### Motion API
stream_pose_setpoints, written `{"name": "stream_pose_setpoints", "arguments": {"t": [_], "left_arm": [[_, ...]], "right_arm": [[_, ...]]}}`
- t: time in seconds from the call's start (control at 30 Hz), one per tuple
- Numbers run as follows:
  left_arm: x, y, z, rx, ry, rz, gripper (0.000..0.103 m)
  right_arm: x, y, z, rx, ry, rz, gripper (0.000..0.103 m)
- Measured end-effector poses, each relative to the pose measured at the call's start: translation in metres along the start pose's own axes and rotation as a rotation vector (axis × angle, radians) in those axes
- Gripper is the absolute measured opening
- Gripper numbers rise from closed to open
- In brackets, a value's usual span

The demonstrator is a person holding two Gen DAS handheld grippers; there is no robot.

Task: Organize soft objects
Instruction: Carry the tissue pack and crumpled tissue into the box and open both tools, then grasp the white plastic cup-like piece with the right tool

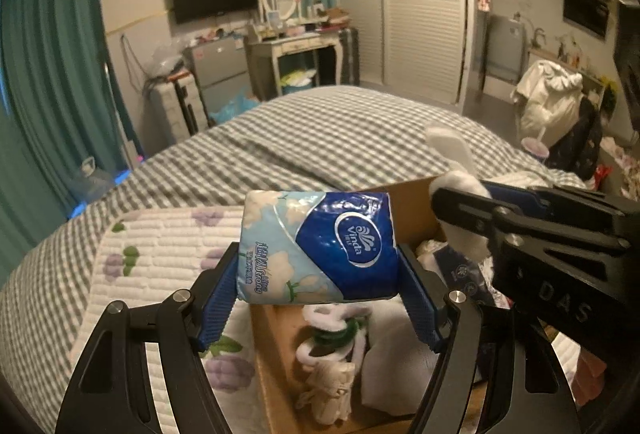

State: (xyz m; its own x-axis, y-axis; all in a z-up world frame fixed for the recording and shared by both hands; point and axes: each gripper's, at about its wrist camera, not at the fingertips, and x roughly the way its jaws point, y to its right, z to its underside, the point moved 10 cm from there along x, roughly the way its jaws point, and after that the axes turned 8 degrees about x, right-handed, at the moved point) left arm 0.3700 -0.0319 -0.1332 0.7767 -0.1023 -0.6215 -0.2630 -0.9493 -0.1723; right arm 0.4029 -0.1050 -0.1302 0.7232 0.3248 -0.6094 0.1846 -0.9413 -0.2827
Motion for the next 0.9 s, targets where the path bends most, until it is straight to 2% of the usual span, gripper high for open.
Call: {"name": "stream_pose_setpoints", "arguments": {"t": [0.1, 0.17, 0.3, 0.33, 0.5, 0.57, 0.7, 0.73, 0.8, 0.9], "left_arm": [[-0.005, 0.004, -0.005, 0.015, 0.004, 0.009, 0.075], [-0.010, 0.004, -0.008, 0.026, -0.004, -0.009, 0.081], [-0.041, 0.001, -0.021, 0.025, 0.030, -0.031, 0.084], [-0.053, 0.000, -0.026, 0.024, 0.041, -0.036, 0.084], [-0.124, -0.003, -0.051, 0.018, 0.111, -0.074, 0.084], [-0.158, -0.006, -0.059, 0.008, 0.150, -0.084, 0.088], [-0.221, -0.009, -0.062, -0.016, 0.216, -0.101, 0.090], [-0.232, -0.009, -0.060, -0.021, 0.226, -0.102, 0.095], [-0.257, -0.009, -0.053, -0.035, 0.248, -0.105, 0.099], [-0.278, -0.009, -0.038, -0.043, 0.252, -0.117, 0.099]], "right_arm": [[-0.004, 0.003, -0.004, 0.009, 0.009, 0.025, 0.033], [-0.014, 0.002, -0.010, 0.012, 0.024, 0.039, 0.049], [-0.056, 0.001, -0.024, 0.023, 0.075, 0.046, 0.060], [-0.069, -0.001, -0.027, 0.021, 0.088, 0.051, 0.067], [-0.147, -0.003, -0.044, 0.011, 0.160, 0.084, 0.070], [-0.185, -0.005, -0.046, 0.009, 0.185, 0.104, 0.074], [-0.251, -0.010, -0.039, 0.003, 0.214, 0.137, 0.083], [-0.263, -0.011, -0.036, 0.001, 0.218, 0.143, 0.086], [-0.288, -0.015, -0.024, -0.010, 0.221, 0.153, 0.091], [-0.312, -0.019, 0.003, -0.034, 0.215, 0.161, 0.097]]}}
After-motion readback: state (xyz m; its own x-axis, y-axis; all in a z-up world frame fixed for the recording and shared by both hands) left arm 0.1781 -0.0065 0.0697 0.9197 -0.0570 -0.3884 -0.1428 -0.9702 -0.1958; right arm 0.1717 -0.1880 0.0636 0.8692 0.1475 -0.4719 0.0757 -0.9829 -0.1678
